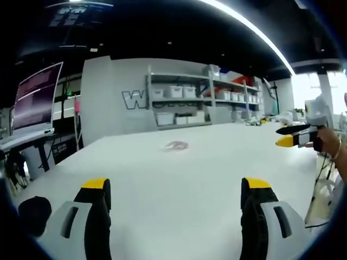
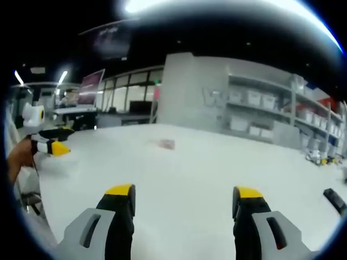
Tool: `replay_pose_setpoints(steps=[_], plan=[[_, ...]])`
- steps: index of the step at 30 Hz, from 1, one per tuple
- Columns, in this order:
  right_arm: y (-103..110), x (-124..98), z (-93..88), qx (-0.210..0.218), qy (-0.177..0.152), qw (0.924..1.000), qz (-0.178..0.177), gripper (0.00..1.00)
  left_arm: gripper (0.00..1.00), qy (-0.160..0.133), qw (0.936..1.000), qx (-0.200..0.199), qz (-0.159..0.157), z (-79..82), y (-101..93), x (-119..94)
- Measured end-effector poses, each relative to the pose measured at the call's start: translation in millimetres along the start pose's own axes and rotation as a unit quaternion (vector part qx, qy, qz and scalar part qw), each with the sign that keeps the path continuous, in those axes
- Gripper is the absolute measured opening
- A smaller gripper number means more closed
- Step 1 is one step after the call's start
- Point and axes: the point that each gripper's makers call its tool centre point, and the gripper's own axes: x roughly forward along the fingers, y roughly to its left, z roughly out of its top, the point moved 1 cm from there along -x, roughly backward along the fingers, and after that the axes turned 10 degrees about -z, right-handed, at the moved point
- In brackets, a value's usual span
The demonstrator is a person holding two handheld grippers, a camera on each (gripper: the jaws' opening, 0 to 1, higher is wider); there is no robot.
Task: Open the resealable bag by pulling the two sides of the seal apart until the entire bag opening is separated and visibly accessible.
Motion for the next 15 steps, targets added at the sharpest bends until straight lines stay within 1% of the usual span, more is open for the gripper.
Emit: replay_pose_setpoints(steps=[7, 15], plan=[[1.6, -0.7, 0.3, 0.000, 0.001, 1.0000, 0.001, 0.74, 0.97, -0.001, 1.0000, -0.001, 0.000, -0.9, 0.0, -1.5], [9.8, 1.2, 1.1, -0.003, 0.001, 0.9999, 0.010, 0.73, 0.97, -0.002, 1.0000, -0.004, 0.000, -2.6, -0.3, -2.4]])
